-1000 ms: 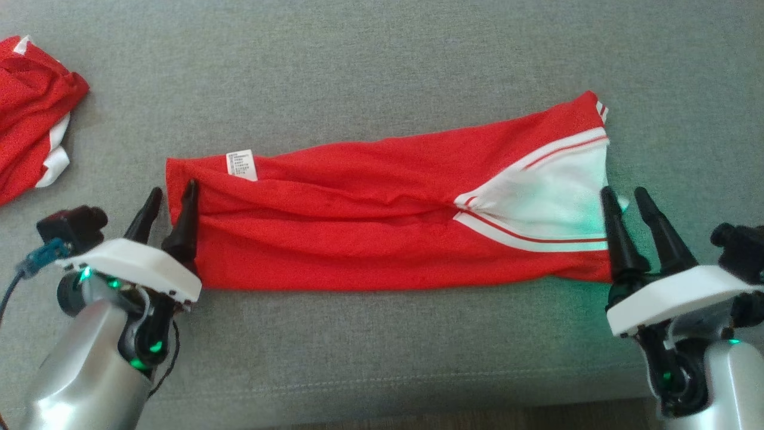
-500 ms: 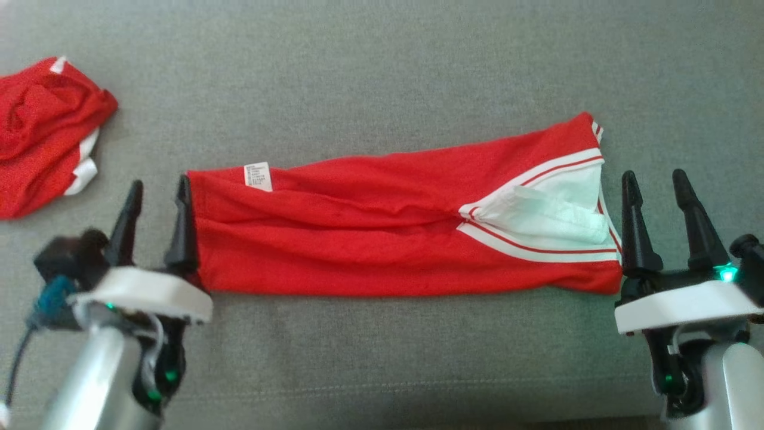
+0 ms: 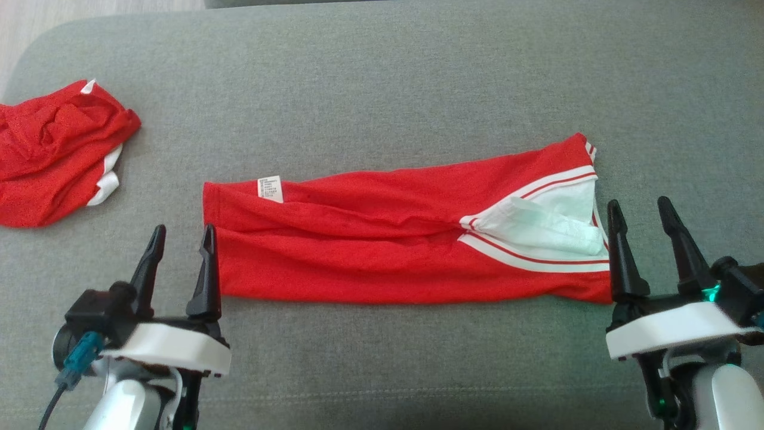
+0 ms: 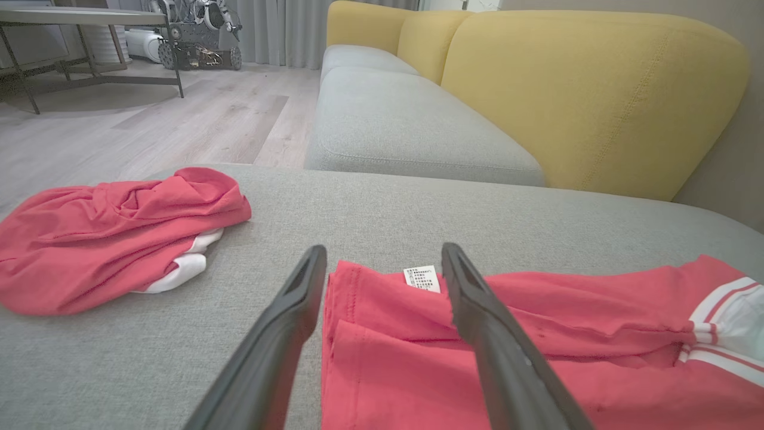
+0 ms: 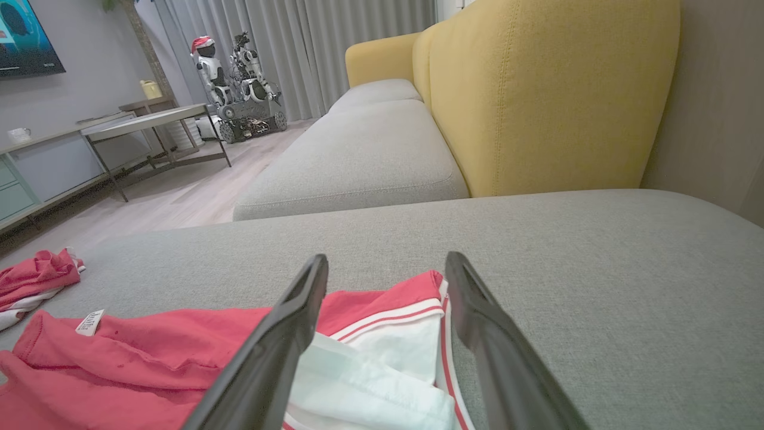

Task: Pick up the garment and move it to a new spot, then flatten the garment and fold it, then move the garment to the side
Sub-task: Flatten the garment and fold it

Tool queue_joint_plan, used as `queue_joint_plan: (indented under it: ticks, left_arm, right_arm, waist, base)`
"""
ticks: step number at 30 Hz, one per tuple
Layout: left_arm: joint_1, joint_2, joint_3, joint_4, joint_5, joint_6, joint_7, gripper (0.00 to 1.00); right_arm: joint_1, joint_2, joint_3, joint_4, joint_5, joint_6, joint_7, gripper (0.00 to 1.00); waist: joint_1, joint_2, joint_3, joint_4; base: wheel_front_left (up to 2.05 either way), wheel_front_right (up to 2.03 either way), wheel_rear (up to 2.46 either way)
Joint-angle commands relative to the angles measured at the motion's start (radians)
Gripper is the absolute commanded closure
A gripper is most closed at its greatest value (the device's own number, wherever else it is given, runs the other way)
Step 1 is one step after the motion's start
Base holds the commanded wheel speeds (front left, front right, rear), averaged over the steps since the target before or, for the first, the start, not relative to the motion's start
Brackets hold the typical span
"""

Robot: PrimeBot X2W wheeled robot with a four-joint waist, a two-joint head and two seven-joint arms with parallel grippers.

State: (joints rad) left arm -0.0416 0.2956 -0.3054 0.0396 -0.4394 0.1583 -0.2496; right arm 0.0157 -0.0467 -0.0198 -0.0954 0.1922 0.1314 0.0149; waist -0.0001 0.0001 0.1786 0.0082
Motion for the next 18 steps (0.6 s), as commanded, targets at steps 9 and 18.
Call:
queue_joint_plan:
  ticks: [9,18]
  left_arm:
    - [-0.021,0.007,0.056,-0.042,0.017,-0.003,-0.012,0.0]
    - [-0.057,-0.007,0.046,-0.04,0.024,-0.021,-0.012,0.0]
  right_arm:
    - [-0.013,-0.004,0.023,-0.039,0.004,-0.001,0.01,0.0]
    - [-0.05,-0.004,-0.01,0.022,-0.01,-0.001,0.027,0.0]
  waist:
    - [0.0001,-0.0001,0.005,0.004]
    - [0.0001,-0.0001,0.04,0.023]
  base:
    - [0.0,0.0,0.0]
    - [0.0,0.0,0.0]
